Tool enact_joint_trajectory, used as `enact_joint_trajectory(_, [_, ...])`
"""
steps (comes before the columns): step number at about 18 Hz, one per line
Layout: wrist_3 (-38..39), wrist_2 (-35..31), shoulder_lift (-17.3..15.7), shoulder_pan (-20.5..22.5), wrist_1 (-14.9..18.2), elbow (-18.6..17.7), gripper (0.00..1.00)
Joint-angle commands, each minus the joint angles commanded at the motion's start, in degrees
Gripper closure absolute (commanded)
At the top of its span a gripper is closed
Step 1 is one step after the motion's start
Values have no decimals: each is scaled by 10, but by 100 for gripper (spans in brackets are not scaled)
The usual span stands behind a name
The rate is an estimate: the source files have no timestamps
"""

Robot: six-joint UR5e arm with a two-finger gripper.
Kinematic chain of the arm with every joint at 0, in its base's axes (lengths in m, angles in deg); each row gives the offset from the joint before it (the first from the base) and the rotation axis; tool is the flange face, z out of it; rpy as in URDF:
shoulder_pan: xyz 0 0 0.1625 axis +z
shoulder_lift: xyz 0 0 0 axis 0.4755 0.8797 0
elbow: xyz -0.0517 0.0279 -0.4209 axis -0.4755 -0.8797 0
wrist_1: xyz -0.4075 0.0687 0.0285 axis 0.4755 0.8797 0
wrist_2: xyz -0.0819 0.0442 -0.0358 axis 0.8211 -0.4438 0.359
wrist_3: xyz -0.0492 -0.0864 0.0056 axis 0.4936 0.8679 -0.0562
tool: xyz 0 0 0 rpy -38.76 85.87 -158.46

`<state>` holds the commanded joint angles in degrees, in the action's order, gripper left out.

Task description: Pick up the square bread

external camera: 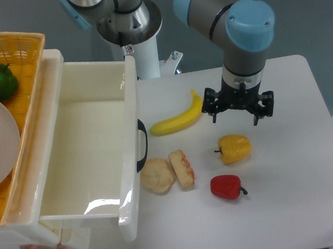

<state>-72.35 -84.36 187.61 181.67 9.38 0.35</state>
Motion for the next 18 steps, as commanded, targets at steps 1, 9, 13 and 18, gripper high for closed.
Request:
enact_joint_trajectory(1, [-1,0,0,2,0,0,0])
enact_joint_trajectory(9, [5,5,2,-5,-5,-25,0])
enact_joint_trajectory(13, [12,6,6,-11,-19,-47,0])
enact_joint_trajectory(18, [97,7,26,-35,-23,-53,0])
